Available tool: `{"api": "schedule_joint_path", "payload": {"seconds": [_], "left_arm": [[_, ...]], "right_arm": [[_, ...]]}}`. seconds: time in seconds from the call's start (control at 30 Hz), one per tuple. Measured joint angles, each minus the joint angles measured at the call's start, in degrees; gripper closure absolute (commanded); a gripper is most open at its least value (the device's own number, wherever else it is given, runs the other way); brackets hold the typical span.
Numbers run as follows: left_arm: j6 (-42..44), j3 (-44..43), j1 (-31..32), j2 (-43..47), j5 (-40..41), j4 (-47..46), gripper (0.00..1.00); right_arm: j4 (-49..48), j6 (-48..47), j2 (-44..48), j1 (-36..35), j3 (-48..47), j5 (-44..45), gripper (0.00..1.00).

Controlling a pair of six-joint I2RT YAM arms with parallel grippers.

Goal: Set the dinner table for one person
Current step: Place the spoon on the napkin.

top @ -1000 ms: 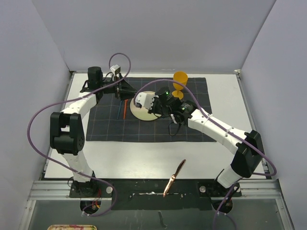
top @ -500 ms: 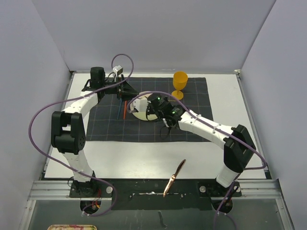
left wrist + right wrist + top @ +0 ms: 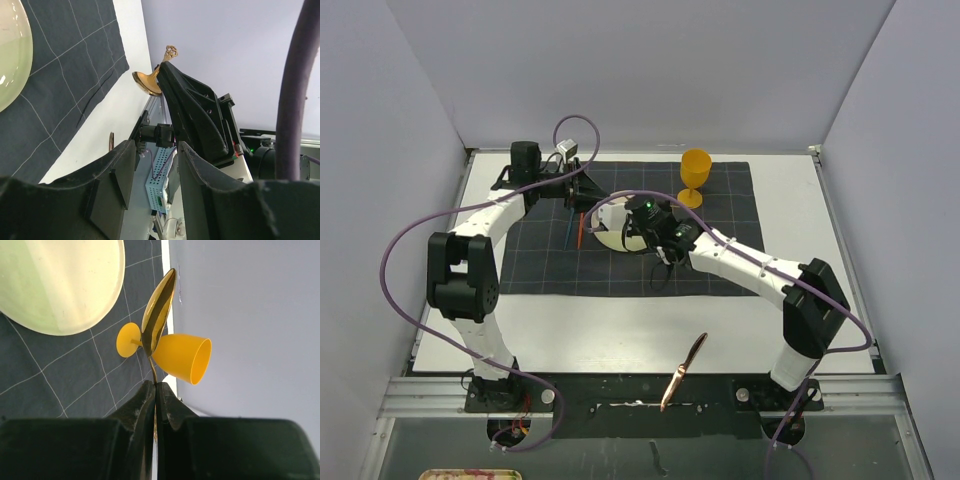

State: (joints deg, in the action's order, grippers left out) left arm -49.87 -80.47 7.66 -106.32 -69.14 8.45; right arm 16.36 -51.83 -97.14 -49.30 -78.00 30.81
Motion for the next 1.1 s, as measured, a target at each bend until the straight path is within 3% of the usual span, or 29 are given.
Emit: {"api": "schedule_joint_path", "payload": {"seconds": [1.1], "left_arm": [[-0.8, -4.1, 3.9, -1.5, 1.5, 2.3, 0.62]], "right_arm": [[7.7, 4.4, -2.4, -2.6, -8.3, -3.6, 1.00]]}}
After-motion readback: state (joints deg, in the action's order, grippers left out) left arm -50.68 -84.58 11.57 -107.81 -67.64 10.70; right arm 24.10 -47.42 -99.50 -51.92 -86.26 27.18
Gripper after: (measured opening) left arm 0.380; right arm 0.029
